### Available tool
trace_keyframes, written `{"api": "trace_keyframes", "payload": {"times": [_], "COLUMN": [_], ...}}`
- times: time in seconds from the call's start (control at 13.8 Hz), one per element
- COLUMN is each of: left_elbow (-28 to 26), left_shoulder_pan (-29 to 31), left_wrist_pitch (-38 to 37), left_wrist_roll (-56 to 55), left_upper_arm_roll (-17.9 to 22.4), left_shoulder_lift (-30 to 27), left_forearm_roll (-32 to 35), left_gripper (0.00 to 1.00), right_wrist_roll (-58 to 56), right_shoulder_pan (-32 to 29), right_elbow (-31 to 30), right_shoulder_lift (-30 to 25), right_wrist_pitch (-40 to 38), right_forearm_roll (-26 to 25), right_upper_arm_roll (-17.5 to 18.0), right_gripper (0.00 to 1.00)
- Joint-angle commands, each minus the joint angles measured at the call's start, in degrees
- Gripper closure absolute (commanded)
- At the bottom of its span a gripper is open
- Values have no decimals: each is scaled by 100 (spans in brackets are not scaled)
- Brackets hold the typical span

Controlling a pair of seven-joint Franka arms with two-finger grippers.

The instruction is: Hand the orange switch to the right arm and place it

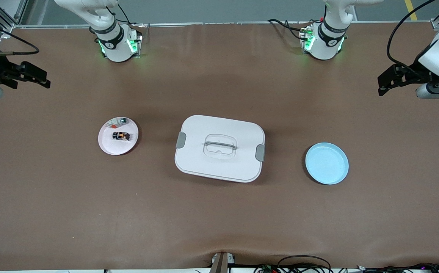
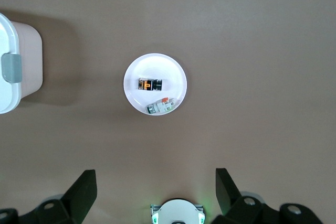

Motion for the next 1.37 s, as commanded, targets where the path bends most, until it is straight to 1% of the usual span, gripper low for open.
{"api": "trace_keyframes", "payload": {"times": [0.0,0.51,0.72,1.01,1.3], "left_elbow": [-139,-183,-253,-359,-386], "left_shoulder_pan": [3,74,109,109,118], "left_wrist_pitch": [-32,-23,-23,3,47], "left_wrist_roll": [91,248,328,328,328], "left_upper_arm_roll": [33,42,50,50,50], "left_shoulder_lift": [-188,-197,-267,-355,-390], "left_forearm_roll": [-114,-114,-122,-149,-254], "left_gripper": [0,0,0,0,0], "right_wrist_roll": [117,319,319,311,311], "right_shoulder_pan": [84,41,40,49,40], "right_elbow": [-377,-113,-113,-122,-139], "right_shoulder_lift": [-325,-255,-255,-255,-263], "right_wrist_pitch": [167,96,193,474,597], "right_forearm_roll": [97,105,184,176,176], "right_upper_arm_roll": [-63,-63,-72,-63,-63], "right_gripper": [0,0,0,0,0]}}
